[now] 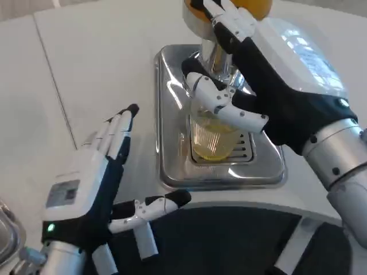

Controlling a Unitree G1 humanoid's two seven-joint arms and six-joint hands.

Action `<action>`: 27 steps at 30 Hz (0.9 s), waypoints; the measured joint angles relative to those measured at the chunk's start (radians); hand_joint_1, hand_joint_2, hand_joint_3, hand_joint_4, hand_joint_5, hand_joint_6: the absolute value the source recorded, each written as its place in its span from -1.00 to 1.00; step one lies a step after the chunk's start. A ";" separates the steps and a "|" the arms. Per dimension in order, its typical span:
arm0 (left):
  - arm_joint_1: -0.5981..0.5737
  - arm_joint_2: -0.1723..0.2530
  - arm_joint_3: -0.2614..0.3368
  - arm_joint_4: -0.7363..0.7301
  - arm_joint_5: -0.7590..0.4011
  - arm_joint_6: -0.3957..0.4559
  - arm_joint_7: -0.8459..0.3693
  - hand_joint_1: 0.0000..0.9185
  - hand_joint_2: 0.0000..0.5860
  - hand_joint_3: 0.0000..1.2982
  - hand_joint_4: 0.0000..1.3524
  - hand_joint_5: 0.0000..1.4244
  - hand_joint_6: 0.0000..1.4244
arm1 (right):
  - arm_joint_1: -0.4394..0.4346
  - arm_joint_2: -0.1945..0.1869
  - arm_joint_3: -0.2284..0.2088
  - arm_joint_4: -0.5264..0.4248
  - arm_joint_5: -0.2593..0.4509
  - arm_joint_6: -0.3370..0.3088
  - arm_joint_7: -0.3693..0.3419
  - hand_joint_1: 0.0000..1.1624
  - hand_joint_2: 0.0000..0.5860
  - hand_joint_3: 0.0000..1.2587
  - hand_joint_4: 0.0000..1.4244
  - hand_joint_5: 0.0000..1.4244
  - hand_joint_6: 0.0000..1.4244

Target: Grasp the cup under the faucet to collect the drink, then remove the cup.

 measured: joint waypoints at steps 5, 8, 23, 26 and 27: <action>-0.048 -0.003 -0.026 0.040 0.003 0.000 0.001 -0.76 -0.86 -1.00 -1.00 -0.94 -0.85 | 0.013 -0.001 -0.015 -0.011 0.010 -0.006 0.002 -0.78 0.73 -0.91 -1.00 -1.00 -0.96; -0.076 -0.006 -0.042 0.058 0.004 0.000 0.002 -0.76 -0.86 -1.00 -1.00 -0.93 -0.85 | 0.023 -0.001 -0.028 -0.020 0.022 -0.006 0.002 -0.77 0.73 -0.91 -1.00 -1.00 -0.96; -0.140 -0.020 -0.092 0.093 0.004 0.014 0.002 -0.75 -0.85 -1.00 -1.00 -0.93 -0.85 | 0.031 0.065 -0.071 -0.008 0.062 0.054 -0.047 -0.77 0.74 -0.93 -1.00 -1.00 -0.97; -0.143 -0.016 -0.093 0.094 0.004 0.014 0.002 -0.75 -0.85 -1.00 -1.00 -0.93 -0.85 | 0.040 0.102 -0.077 -0.011 0.070 0.086 -0.075 -0.76 0.77 -0.95 -1.00 -1.00 -0.98; -0.143 -0.014 -0.093 0.096 0.004 0.014 0.002 -0.75 -0.85 -1.00 -1.00 -0.93 -0.85 | 0.049 0.116 -0.078 -0.015 0.076 0.090 -0.087 -0.76 0.77 -0.96 -1.00 -1.00 -0.98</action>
